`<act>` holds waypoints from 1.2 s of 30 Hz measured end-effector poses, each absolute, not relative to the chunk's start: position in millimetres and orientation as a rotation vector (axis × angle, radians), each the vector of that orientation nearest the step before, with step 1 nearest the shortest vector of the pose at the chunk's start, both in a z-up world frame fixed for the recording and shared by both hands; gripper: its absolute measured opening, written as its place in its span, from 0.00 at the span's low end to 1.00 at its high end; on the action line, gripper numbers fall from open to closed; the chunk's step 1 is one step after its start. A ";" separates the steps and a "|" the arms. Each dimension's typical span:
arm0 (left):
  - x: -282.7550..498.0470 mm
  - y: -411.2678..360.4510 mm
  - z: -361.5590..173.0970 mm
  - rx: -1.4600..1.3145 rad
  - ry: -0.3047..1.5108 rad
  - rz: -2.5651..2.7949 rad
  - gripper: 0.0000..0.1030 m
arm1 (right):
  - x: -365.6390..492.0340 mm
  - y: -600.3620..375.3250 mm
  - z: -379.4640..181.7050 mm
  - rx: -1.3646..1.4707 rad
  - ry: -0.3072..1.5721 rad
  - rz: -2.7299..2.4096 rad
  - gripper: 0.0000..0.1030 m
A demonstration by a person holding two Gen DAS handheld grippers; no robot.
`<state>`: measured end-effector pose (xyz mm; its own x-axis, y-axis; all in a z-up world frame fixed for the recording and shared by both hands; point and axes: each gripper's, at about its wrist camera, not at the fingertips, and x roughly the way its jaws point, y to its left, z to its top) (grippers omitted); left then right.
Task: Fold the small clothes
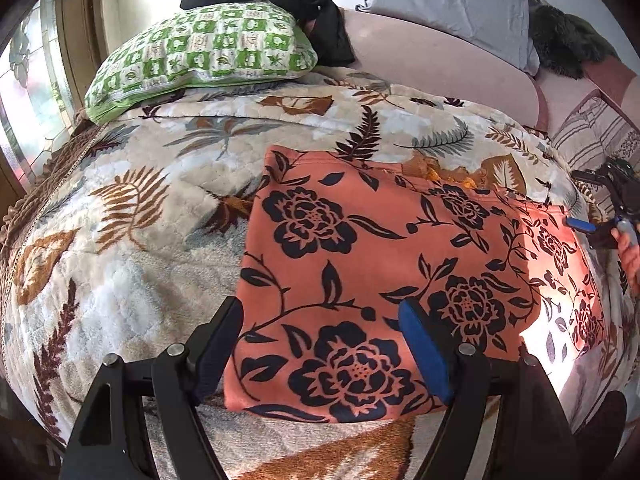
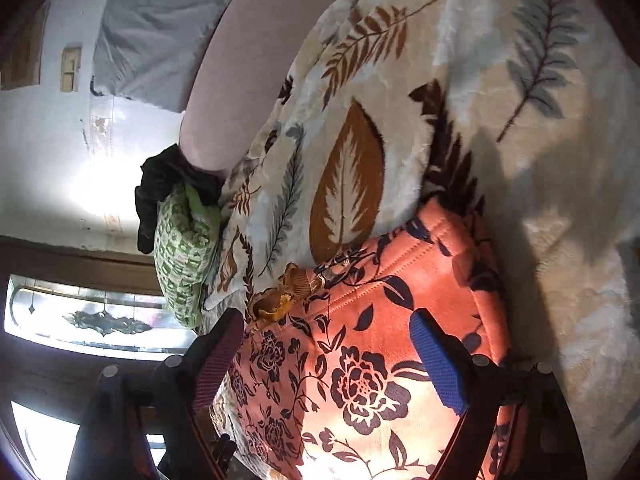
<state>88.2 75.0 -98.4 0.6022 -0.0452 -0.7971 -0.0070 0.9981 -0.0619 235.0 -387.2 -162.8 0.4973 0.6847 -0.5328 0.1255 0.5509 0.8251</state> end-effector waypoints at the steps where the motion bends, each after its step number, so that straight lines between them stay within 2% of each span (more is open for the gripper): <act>1: 88.7 70.2 -97.1 -0.047 0.920 -0.035 0.78 | 246.7 -383.7 -166.4 0.920 1.028 0.400 0.84; 3: 86.1 64.6 -92.2 -0.017 0.909 -0.048 0.78 | 264.9 -396.9 -181.4 0.862 1.020 0.275 0.84; 5: 79.5 65.5 -86.0 -0.001 0.884 -0.050 0.78 | 254.8 -428.5 -194.8 1.052 0.897 0.225 0.83; 7: 76.6 70.7 -84.1 -0.012 0.871 -0.034 0.78 | 225.7 -447.5 -183.0 1.099 0.787 0.174 0.84; 10: 78.2 76.9 -85.2 -0.086 0.890 -0.026 0.78 | 171.6 -451.6 -164.7 1.105 0.732 0.254 0.84; 14: 66.8 67.2 -75.9 -0.099 0.858 -0.054 0.78 | 74.2 -435.7 -166.9 1.135 0.748 0.306 0.85; 19: 50.6 56.4 -63.5 -0.094 0.840 -0.098 0.78 | -0.9 -402.5 -222.6 1.277 0.851 0.286 0.87; 22: 43.5 53.7 -61.9 -0.090 0.862 -0.100 0.78 | 2.2 -399.3 -238.5 1.357 0.840 0.271 0.87; 31: 55.6 40.3 -76.2 -0.054 0.967 0.017 0.78 | 28.7 -401.7 -228.7 1.337 0.764 0.098 0.87; 36: 64.8 23.7 -78.9 -0.006 0.966 0.000 0.78 | 30.4 -398.4 -226.9 1.311 0.769 0.094 0.87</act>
<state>64.8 23.7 -78.9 0.5682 -0.0032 -0.8229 -0.0025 1.0000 -0.0056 30.4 -398.4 -226.9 0.7537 0.4753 -0.4539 0.3523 0.2908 0.8896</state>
